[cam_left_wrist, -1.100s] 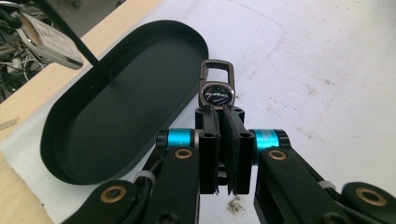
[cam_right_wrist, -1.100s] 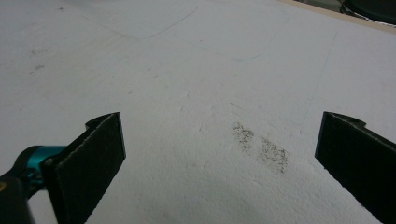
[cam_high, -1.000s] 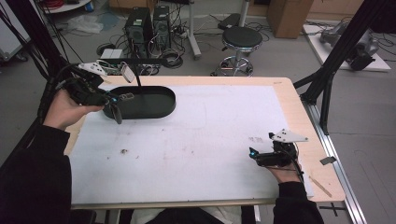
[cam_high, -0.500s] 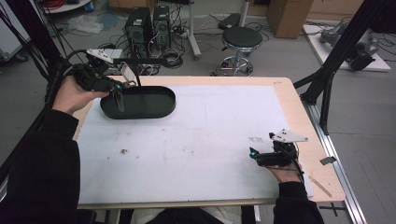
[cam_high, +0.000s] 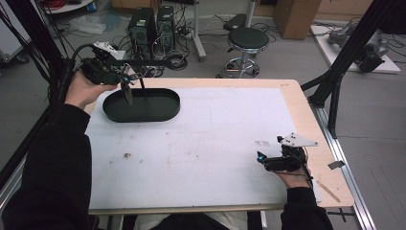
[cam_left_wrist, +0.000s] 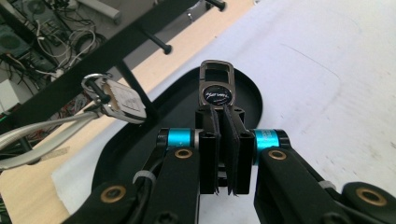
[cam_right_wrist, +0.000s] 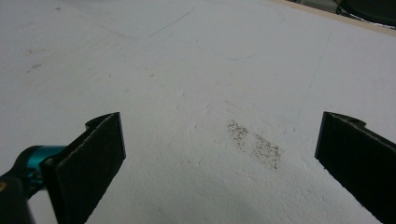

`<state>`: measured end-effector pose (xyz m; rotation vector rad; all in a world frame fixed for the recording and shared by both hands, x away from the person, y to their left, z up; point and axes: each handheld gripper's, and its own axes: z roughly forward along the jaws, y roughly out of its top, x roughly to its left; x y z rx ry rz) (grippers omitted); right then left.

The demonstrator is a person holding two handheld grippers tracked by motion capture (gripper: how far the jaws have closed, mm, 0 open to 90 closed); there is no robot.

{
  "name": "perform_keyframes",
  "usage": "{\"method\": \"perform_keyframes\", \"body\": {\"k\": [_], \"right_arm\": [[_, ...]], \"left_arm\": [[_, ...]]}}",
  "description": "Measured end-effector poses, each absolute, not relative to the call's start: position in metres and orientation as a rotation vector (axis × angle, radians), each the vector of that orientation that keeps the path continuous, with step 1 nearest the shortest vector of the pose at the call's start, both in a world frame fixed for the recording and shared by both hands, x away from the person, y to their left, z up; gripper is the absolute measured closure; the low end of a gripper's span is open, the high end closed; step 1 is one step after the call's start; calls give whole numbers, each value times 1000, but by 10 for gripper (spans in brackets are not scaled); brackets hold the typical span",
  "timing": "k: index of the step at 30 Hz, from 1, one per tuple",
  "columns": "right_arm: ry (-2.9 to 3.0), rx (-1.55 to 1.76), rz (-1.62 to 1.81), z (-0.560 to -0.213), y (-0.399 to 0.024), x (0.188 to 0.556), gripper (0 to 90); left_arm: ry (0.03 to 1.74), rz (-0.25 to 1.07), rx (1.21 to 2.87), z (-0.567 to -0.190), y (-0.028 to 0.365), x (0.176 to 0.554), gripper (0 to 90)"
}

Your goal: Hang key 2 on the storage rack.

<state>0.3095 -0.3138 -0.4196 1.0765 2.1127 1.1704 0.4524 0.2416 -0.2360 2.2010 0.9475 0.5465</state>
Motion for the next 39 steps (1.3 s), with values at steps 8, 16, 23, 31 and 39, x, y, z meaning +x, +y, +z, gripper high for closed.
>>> {"method": "perform_keyframes", "body": {"k": [8,16,23,31,39], "right_arm": [[2118,1070,1170,-420,-313,310,8],[2113,1076,1175,-420,-315,310,8],[2113,1075,1176,-419,-315,309,8],[2110,1073,1174,-420,-316,309,8],[2111,1073,1176,-420,-316,309,8]], "left_arm": [[998,578,2122,-242,245,468,848],[1054,622,2051,-244,250,476,847],[1095,656,2043,-250,247,482,847],[1092,639,1995,-251,245,484,846],[1068,645,2026,-256,233,484,846]]}}
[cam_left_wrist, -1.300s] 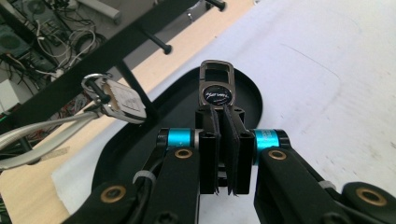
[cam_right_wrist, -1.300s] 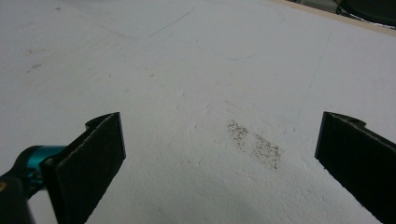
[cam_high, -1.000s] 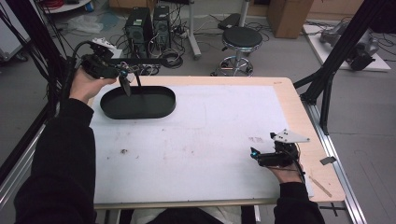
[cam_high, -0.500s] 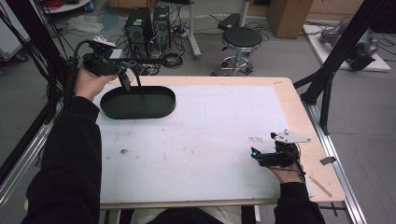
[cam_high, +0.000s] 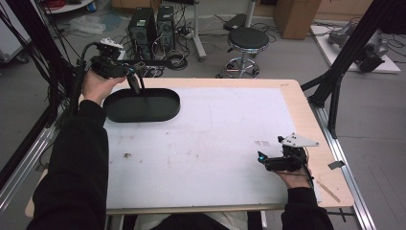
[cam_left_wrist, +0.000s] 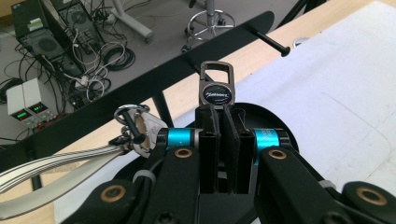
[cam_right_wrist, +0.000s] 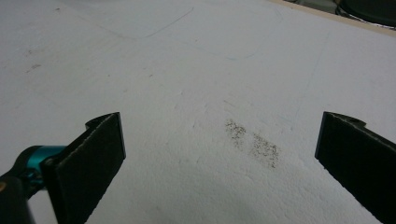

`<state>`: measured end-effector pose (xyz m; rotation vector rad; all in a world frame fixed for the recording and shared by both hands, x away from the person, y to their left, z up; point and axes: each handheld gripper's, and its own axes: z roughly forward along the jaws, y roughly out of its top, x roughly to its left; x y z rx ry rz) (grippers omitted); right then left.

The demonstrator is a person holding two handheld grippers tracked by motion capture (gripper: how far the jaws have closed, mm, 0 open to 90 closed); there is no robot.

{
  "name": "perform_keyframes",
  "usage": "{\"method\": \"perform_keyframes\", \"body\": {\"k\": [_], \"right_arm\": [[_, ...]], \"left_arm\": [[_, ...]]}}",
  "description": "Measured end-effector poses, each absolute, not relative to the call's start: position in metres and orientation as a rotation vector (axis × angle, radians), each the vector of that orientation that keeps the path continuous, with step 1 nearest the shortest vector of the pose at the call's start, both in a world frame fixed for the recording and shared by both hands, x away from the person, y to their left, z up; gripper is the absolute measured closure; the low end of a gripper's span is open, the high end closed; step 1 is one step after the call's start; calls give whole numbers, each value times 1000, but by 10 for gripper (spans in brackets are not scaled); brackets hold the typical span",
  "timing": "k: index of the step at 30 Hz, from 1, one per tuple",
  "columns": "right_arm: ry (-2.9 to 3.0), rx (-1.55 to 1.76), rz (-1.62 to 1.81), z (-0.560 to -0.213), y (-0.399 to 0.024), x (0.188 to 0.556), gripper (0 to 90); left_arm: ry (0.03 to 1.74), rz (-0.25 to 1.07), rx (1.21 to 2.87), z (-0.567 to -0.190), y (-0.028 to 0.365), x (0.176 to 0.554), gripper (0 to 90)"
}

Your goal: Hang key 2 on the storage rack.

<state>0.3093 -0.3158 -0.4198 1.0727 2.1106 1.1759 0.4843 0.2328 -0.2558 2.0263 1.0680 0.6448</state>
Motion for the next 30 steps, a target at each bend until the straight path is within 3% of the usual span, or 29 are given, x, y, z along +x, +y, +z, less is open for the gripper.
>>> {"method": "perform_keyframes", "body": {"k": [18,30], "right_arm": [[2114,1072,1171,-420,-317,309,8],[2126,1064,1166,-421,-315,311,8]], "left_arm": [[1119,795,2180,-274,206,492,845],[1152,834,2131,-287,193,506,843]]}}
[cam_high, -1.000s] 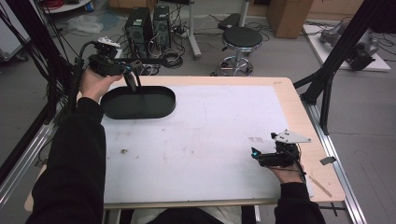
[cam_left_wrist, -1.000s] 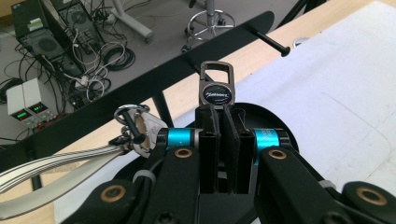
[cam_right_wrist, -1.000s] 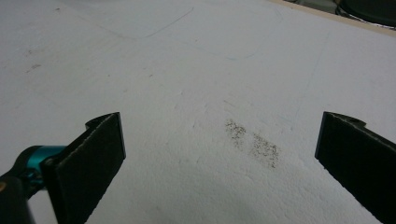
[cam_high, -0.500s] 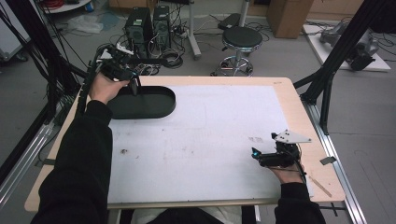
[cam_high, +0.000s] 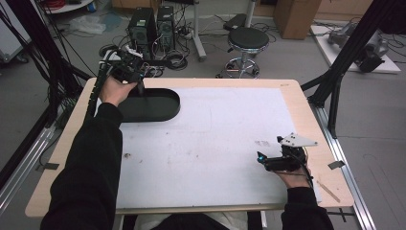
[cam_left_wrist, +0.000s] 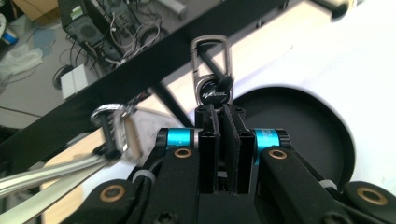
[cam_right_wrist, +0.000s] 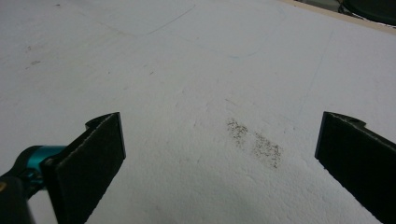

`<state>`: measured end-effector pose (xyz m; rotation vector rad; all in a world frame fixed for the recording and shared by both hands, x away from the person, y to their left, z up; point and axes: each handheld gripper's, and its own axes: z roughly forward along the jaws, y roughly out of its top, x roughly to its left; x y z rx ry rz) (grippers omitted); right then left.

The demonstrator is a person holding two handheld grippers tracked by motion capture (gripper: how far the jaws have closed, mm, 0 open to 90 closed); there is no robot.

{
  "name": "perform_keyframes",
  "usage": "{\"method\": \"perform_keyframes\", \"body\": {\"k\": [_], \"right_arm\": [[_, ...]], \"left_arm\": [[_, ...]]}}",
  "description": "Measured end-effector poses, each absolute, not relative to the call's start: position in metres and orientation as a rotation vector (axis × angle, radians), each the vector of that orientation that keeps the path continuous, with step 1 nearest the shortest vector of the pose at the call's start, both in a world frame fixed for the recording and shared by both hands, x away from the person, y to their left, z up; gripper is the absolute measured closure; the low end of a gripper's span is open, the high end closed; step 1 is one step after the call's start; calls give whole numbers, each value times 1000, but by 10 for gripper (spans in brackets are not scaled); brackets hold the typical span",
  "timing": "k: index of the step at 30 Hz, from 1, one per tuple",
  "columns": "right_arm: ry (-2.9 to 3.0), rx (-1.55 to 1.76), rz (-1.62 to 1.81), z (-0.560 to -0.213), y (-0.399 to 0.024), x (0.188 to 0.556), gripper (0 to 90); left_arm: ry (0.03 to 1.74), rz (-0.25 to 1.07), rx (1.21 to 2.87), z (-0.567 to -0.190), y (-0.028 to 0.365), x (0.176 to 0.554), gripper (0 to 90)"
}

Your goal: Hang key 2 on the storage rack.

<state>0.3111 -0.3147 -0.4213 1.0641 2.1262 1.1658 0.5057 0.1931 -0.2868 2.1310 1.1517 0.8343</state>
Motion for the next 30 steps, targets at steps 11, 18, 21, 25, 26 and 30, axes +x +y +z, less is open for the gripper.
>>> {"method": "perform_keyframes", "body": {"k": [11,18,21,25,26,30], "right_arm": [[2122,1067,1161,-422,-317,310,8],[2121,1072,1164,-421,-317,307,8],[2120,1073,1169,-421,-316,307,8],[2123,1067,1168,-420,-314,307,8],[2123,1066,1166,-420,-313,307,8],[2123,1066,1165,-421,-313,307,8]], "left_arm": [[1190,749,2108,-292,192,511,658],[1151,633,2229,-297,188,504,302],[1123,566,2223,-300,190,499,151],[1107,418,2284,-307,193,497,17],[1098,402,2290,-309,195,495,17],[1075,353,2243,-312,201,485,17]]}}
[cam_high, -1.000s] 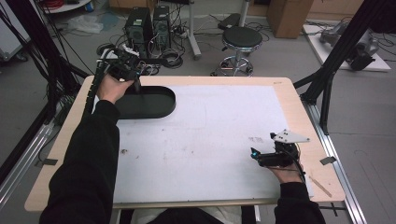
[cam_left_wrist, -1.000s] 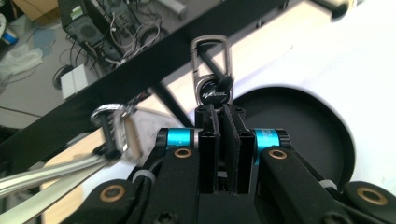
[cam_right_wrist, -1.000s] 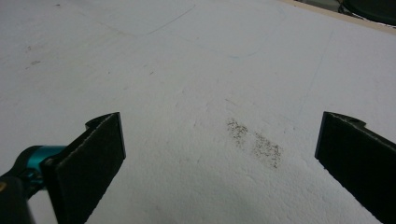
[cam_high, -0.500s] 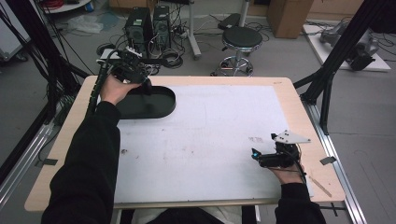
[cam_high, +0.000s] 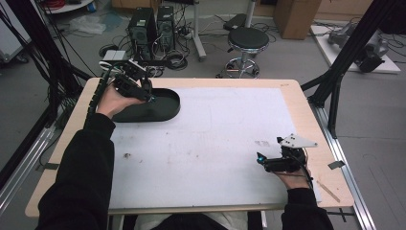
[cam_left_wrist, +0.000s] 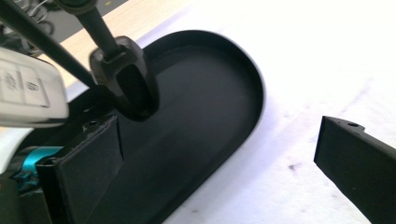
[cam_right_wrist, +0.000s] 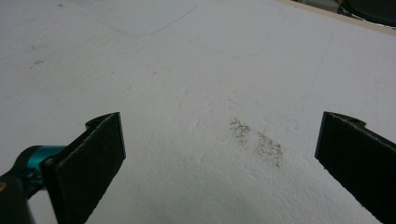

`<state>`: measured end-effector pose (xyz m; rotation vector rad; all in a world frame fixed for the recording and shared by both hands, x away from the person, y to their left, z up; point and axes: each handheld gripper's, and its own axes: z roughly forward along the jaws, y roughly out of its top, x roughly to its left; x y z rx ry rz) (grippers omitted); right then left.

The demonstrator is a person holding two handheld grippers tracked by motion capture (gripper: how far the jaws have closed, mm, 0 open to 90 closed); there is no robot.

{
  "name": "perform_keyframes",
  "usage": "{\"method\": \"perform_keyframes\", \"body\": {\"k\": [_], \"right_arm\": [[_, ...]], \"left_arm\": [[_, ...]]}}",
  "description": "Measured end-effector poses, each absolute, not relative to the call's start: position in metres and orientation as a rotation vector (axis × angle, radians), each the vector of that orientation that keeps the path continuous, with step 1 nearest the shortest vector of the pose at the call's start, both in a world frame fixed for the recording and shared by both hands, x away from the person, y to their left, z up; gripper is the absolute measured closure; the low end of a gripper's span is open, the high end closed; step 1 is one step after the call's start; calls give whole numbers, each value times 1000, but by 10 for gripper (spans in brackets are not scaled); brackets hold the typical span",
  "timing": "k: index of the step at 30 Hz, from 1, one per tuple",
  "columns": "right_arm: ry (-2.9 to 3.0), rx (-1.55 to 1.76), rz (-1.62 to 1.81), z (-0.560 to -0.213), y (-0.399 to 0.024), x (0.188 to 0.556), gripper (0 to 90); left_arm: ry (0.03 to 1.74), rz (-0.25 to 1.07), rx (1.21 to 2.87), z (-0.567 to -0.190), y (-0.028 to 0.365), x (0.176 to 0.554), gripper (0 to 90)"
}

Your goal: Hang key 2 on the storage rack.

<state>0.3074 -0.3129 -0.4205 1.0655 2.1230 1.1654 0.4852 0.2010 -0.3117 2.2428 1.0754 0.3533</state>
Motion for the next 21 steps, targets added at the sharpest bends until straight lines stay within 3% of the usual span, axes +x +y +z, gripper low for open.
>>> {"method": "perform_keyframes", "body": {"k": [21], "right_arm": [[2122,1066,1157,-421,-311,308,8]], "left_arm": [[986,320,2182,-325,227,438,17]]}}
